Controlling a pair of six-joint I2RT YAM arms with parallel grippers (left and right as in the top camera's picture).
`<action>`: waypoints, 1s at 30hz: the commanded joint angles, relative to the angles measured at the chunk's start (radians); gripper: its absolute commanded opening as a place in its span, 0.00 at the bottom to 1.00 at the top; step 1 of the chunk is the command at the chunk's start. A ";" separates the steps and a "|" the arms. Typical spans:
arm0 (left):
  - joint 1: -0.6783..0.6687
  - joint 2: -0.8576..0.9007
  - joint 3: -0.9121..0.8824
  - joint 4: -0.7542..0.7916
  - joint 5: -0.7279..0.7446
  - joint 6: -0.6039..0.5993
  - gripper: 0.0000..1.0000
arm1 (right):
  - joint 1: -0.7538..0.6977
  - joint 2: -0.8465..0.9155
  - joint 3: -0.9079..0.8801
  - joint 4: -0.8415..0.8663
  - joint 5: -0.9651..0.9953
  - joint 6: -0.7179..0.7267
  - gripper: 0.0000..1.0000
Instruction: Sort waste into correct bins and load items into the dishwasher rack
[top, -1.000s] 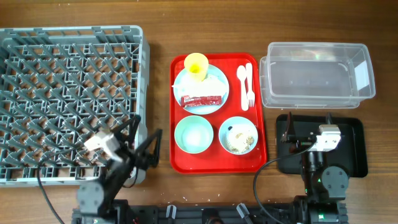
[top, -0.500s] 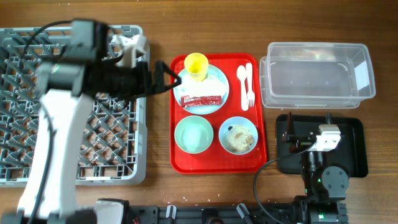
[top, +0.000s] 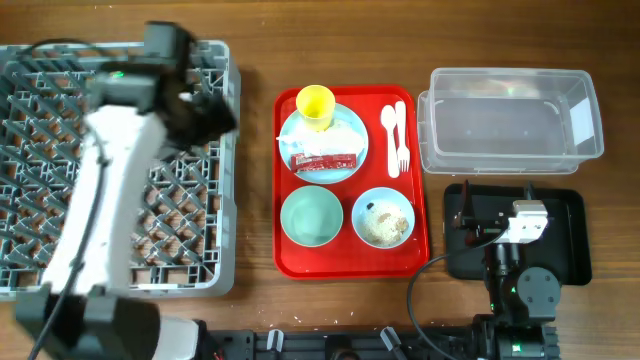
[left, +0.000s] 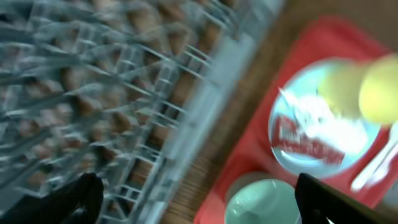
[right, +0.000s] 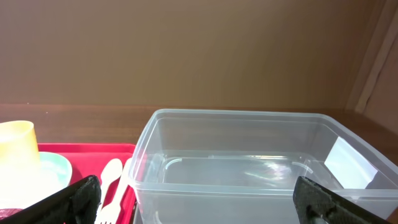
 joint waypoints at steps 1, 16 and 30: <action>0.219 -0.159 0.018 -0.011 -0.028 -0.015 1.00 | 0.002 -0.006 -0.001 0.005 0.016 -0.015 1.00; 0.466 -0.220 0.018 -0.018 0.024 -0.018 1.00 | 0.002 0.002 0.042 0.622 -0.586 1.608 1.00; 0.466 -0.220 0.018 -0.018 0.024 -0.018 1.00 | 0.311 1.475 1.250 -0.696 -0.378 0.246 1.00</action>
